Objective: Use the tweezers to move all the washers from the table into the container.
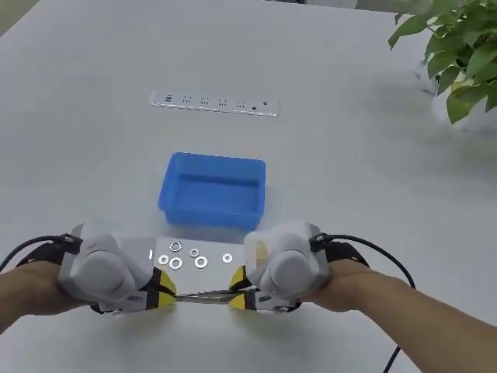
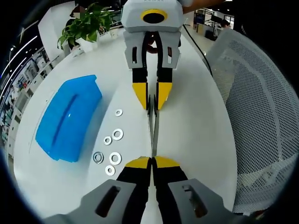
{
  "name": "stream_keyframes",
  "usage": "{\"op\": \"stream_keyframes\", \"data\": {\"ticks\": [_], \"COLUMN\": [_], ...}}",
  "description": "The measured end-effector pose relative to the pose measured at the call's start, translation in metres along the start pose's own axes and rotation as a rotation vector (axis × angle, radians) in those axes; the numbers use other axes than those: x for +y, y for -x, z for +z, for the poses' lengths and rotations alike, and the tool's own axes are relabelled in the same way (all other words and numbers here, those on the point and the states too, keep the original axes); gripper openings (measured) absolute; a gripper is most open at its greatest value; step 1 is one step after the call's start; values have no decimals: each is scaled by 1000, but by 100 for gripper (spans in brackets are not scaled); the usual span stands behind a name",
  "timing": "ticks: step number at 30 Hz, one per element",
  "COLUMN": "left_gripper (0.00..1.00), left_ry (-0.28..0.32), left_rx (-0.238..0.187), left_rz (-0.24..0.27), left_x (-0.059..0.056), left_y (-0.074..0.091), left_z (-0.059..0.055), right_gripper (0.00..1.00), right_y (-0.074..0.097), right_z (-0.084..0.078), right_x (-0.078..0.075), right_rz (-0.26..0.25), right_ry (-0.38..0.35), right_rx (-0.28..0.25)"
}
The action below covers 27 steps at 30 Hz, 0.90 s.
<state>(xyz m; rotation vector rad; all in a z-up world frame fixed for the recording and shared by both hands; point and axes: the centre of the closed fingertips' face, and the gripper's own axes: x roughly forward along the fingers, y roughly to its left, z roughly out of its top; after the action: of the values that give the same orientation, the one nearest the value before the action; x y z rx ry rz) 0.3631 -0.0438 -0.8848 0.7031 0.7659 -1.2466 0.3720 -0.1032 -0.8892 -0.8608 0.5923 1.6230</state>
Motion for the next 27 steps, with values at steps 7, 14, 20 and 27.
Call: {"op": "stream_keyframes", "data": {"ticks": [7, 14, 20, 27], "left_gripper": [6, 5, 5, 5], "left_ry": [-7, 6, 4, -20], "left_rx": [-9, 2, -2, -16], "left_rz": [1, 4, 12, 17], "left_x": [-2, -6, -6, -5], "left_y": [9, 16, 25, 35], "left_z": [6, 13, 23, 39], "right_gripper": [12, 12, 12, 12], "right_y": [-1, -1, 0, 1], "right_z": [0, 1, 3, 4], "right_x": [0, 1, 2, 4], "right_rz": [0, 1, 1, 2], "right_ry": [1, -2, -6, -8], "right_rx": [3, 4, -2, -5]}}
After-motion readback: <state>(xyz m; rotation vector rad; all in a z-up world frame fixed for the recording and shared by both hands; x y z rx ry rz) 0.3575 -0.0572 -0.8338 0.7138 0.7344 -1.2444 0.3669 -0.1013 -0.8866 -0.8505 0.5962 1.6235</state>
